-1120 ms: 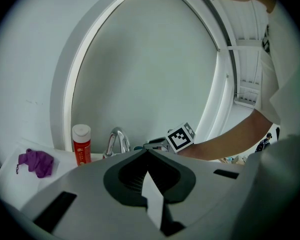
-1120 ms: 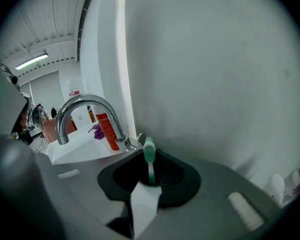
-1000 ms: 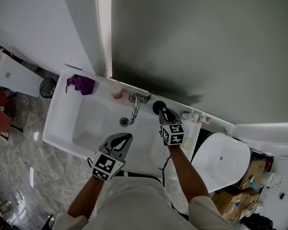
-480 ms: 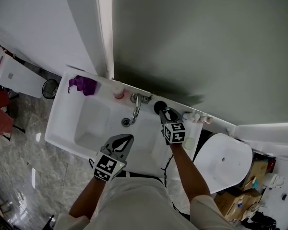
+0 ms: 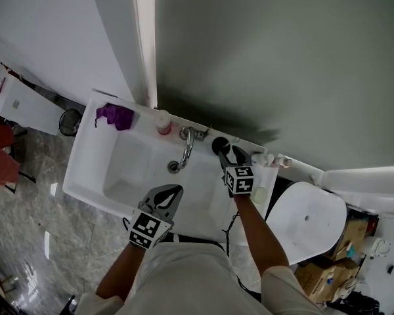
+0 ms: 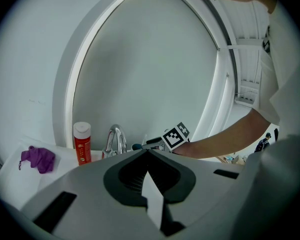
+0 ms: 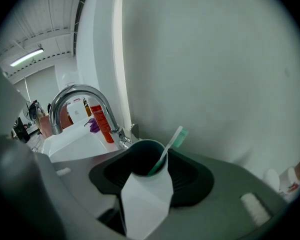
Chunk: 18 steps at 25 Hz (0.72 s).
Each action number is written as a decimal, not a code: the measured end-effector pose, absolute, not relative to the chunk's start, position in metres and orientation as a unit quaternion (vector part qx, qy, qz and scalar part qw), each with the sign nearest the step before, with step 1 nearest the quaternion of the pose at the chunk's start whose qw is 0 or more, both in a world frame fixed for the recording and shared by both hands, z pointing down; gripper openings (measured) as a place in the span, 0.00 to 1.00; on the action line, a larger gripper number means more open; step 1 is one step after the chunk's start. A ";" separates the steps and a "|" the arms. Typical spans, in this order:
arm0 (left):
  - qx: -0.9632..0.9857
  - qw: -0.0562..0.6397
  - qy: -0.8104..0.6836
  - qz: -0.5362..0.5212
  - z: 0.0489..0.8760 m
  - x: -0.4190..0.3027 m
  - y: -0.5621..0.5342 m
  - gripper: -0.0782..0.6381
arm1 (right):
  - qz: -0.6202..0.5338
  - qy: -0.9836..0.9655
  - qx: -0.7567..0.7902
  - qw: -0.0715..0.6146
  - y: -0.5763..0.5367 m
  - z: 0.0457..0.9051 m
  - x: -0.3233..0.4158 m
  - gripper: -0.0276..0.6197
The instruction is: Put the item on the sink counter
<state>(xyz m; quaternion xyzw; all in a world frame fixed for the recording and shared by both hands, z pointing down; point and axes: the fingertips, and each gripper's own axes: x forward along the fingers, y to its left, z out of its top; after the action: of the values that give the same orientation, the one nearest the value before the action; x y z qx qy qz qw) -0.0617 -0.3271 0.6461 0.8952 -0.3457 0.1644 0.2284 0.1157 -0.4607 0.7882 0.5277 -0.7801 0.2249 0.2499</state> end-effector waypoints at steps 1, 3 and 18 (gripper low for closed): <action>0.895 0.228 -0.345 0.164 0.645 -0.062 -0.326 0.12 | 0.225 -0.780 0.528 0.250 -0.460 0.787 0.116 0.39; 0.896 0.227 -0.345 0.162 0.642 -0.062 -0.325 0.12 | 0.224 -0.779 0.529 0.250 -0.458 0.785 0.116 0.39; 0.908 0.217 -0.327 0.143 0.619 -0.070 -0.301 0.12 | 0.221 -0.799 0.514 0.218 -0.408 0.726 0.092 0.39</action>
<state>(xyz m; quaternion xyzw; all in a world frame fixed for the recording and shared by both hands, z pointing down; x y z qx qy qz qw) -0.0695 -0.3014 0.6187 0.9084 -0.3275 0.1429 0.2171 0.0917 -0.4078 0.7264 0.5145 -0.7991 0.2212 0.2185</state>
